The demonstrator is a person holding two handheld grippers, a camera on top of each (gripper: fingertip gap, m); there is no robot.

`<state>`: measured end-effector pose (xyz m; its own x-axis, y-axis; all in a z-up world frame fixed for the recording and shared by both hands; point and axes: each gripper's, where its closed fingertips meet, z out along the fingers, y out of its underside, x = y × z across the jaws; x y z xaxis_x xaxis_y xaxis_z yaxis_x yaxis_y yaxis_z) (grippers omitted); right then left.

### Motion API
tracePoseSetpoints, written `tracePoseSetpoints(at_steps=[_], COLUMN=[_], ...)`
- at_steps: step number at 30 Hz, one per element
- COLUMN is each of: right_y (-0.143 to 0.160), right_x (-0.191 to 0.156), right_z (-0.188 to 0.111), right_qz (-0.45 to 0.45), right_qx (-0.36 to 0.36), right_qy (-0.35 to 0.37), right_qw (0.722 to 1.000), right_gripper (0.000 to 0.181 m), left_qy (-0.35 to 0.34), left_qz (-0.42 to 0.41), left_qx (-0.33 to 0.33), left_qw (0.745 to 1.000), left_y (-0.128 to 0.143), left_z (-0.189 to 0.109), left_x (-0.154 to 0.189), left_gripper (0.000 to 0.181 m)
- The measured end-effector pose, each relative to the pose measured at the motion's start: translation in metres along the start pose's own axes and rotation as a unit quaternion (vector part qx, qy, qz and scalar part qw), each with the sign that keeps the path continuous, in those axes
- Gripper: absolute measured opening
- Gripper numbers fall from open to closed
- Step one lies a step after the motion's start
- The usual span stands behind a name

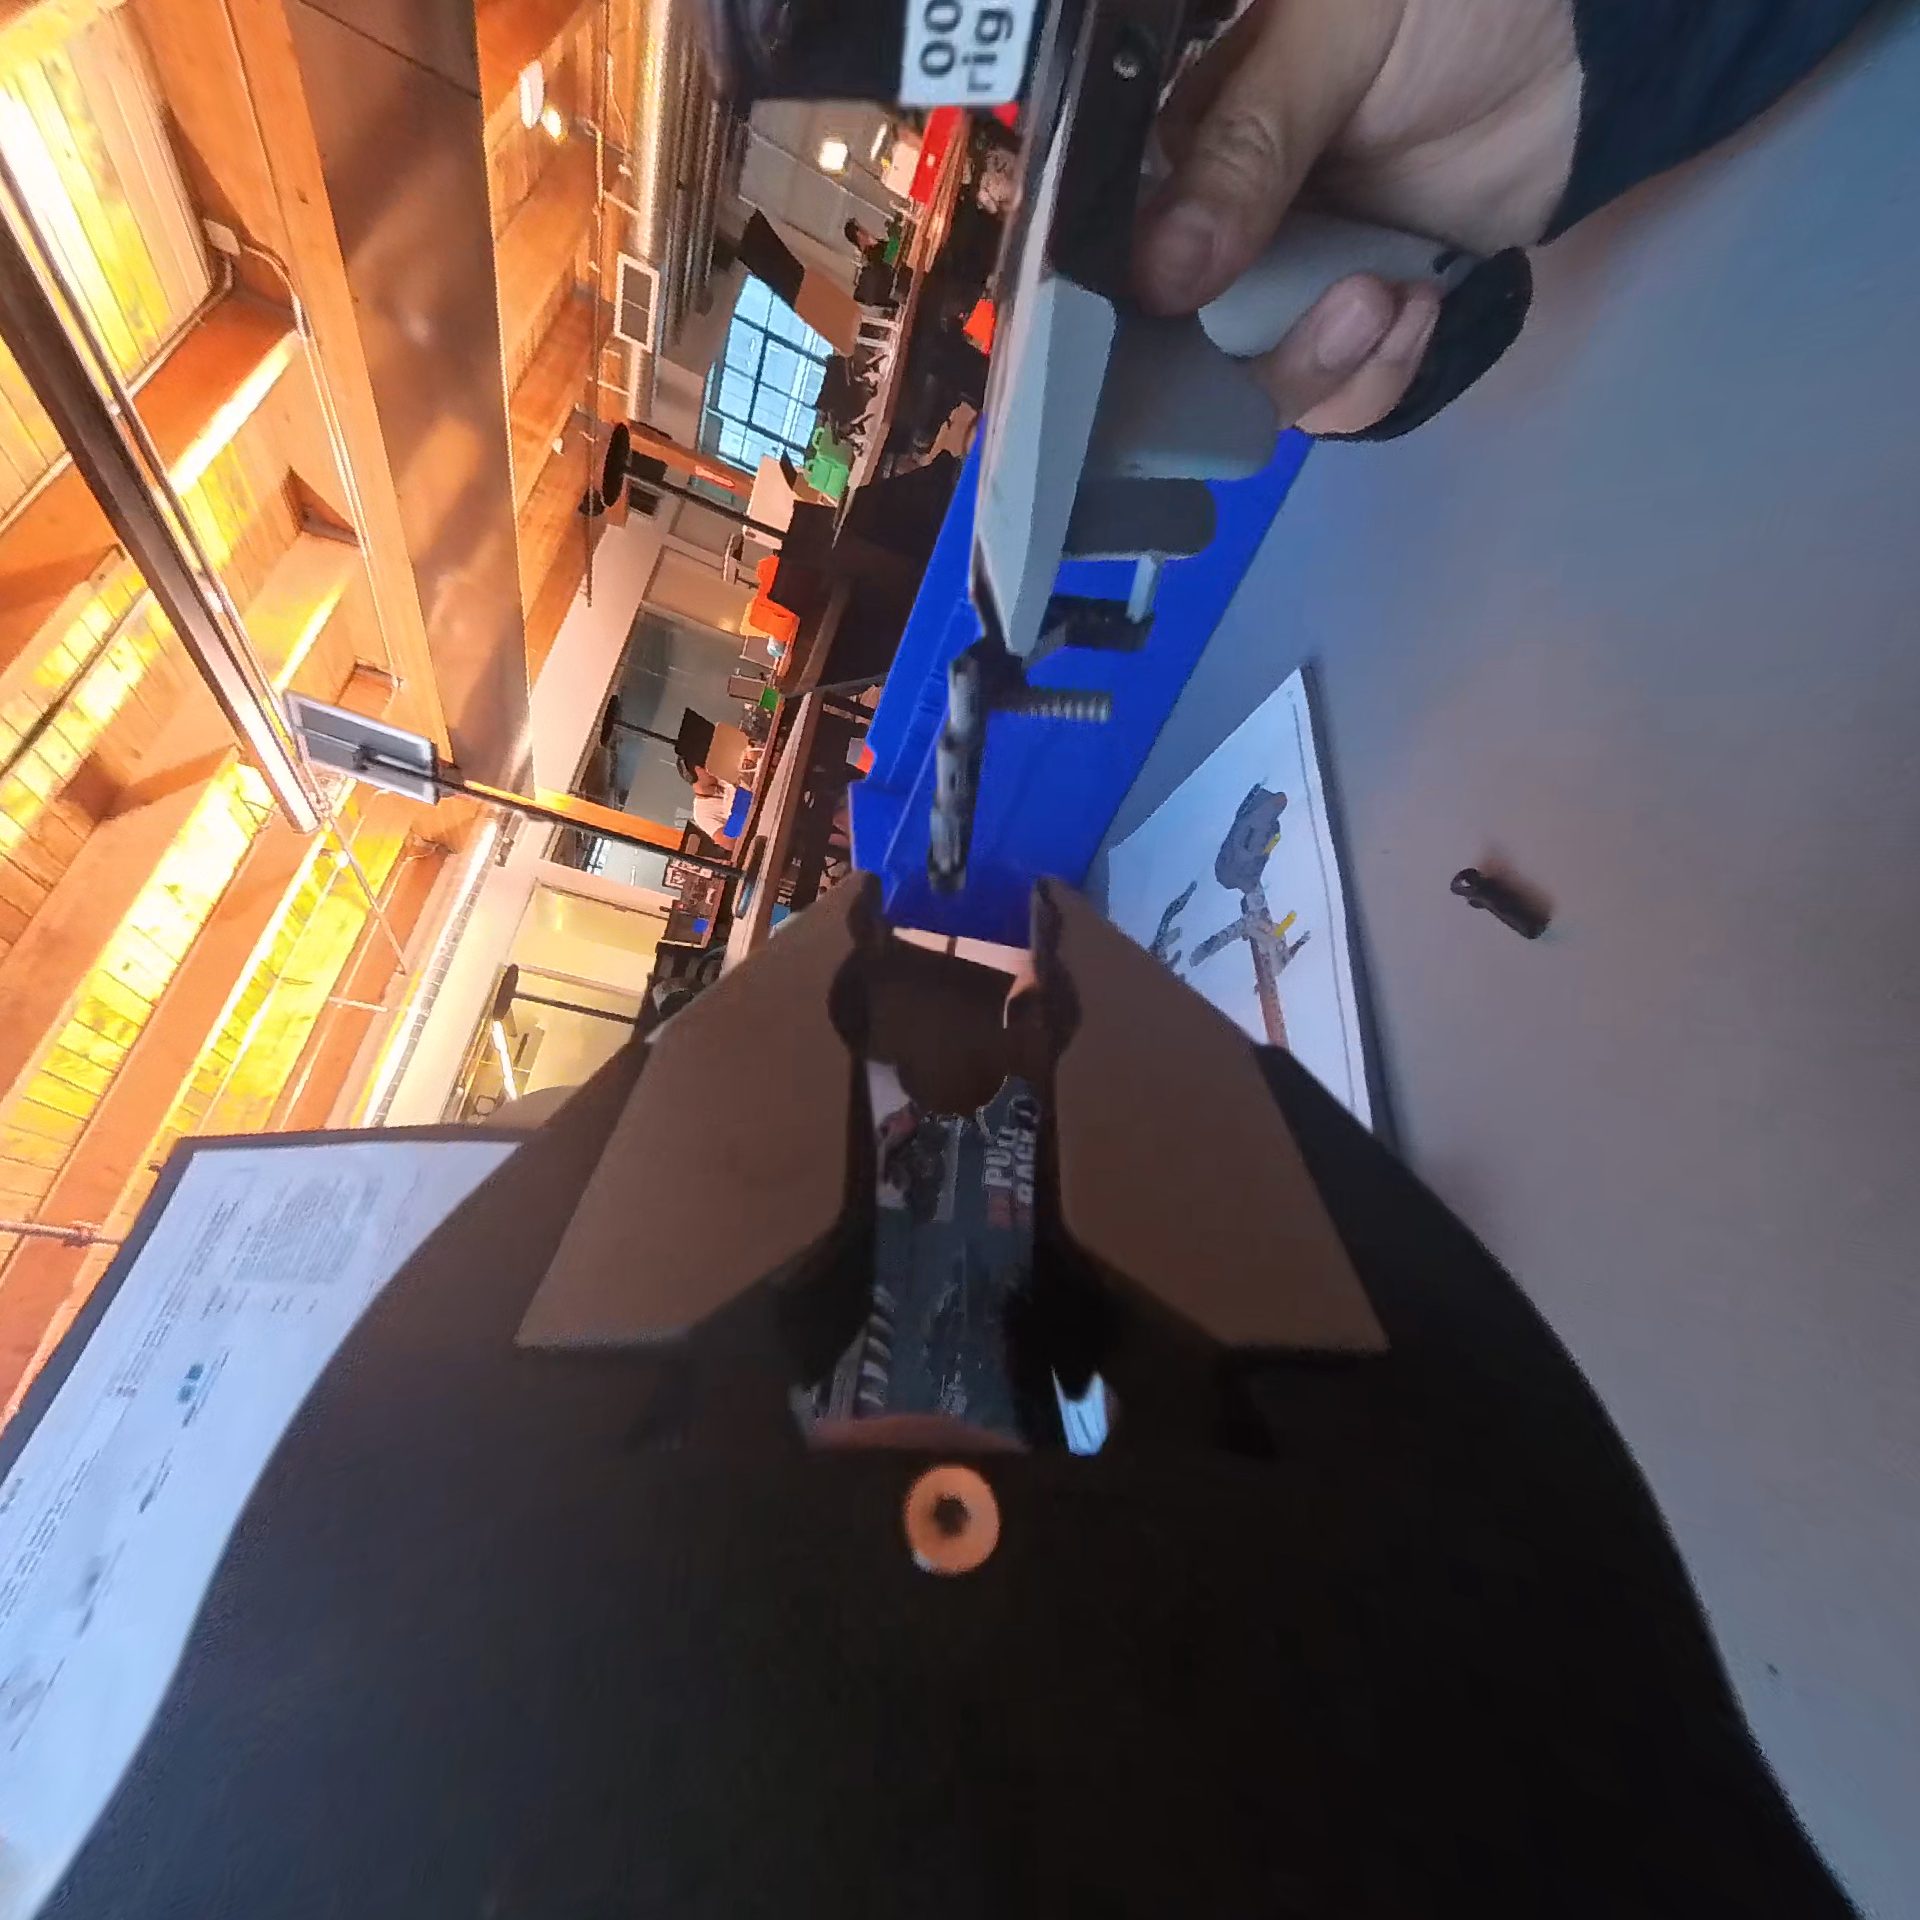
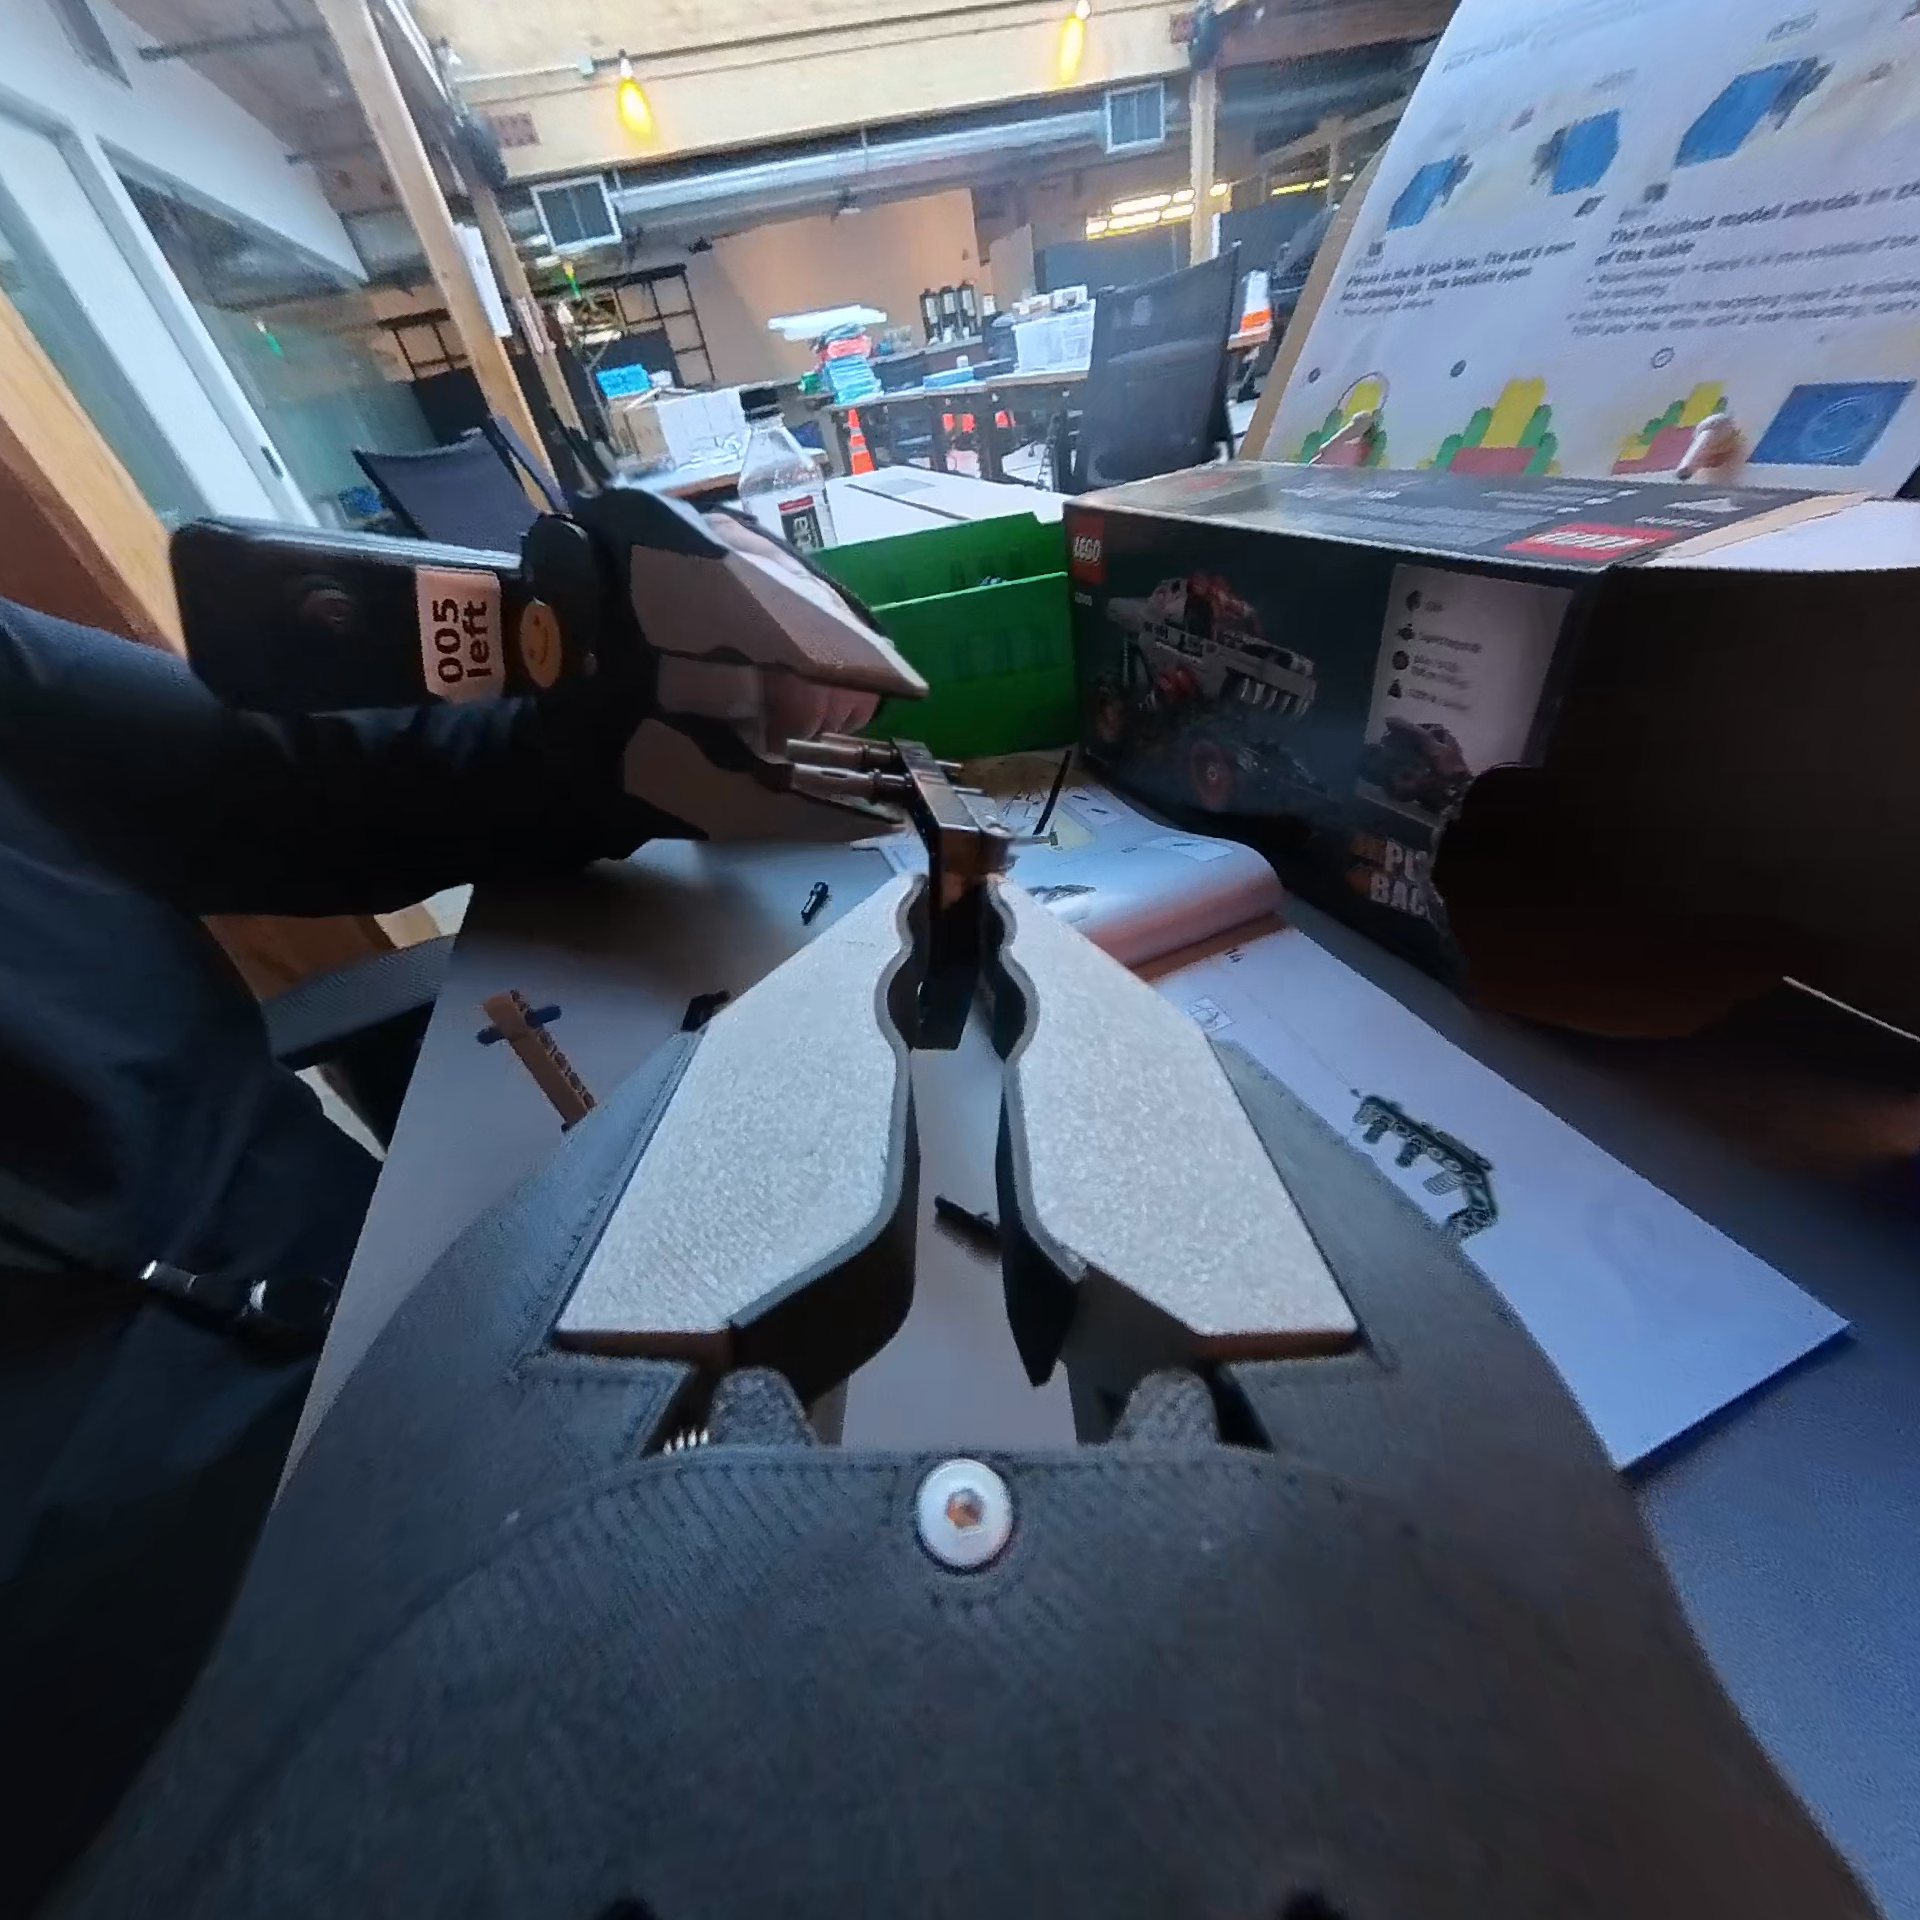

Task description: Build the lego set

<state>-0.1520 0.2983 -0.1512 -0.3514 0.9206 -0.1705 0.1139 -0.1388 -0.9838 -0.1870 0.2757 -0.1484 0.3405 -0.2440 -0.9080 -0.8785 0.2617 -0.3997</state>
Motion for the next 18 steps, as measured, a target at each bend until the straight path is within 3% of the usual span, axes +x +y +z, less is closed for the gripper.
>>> tracePoseSetpoints(at_steps=[3,5,7,13,18], right_y=[-0.006,-0.005,0.0,0.008,0.012], right_x=[0.008,0.018,0.028,0.036,0.028], right_z=[-0.009,-0.015,-0.02,-0.026,-0.024], right_qz=[0.007,0.014,0.021,0.023,-0.004], right_qx=[0.019,0.021,0.012,0.0,-0.015], right_qy=[0.018,0.039,0.064,0.081,0.074], right_qw=[1.0,0.999,0.998,0.996,0.997], right_gripper=[0.005,0.005,0.005,0.005,0.006], left_qy=[0.043,0.072,0.142,0.291,0.319], left_qz=[-0.073,-0.144,-0.21,-0.36,-0.364], left_qx=[-0.061,-0.136,-0.169,-0.128,-0.088], left_qw=[0.994,0.977,0.953,0.877,0.87], left_y=[0.023,0.048,0.059,0.036,0.009], left_z=[-0.001,-0.002,-0.01,-0.056,-0.08], left_x=[0.0,0.0,0.016,0.06,0.092], left_gripper=[0.029,0.037,0.045,0.056,0.05])
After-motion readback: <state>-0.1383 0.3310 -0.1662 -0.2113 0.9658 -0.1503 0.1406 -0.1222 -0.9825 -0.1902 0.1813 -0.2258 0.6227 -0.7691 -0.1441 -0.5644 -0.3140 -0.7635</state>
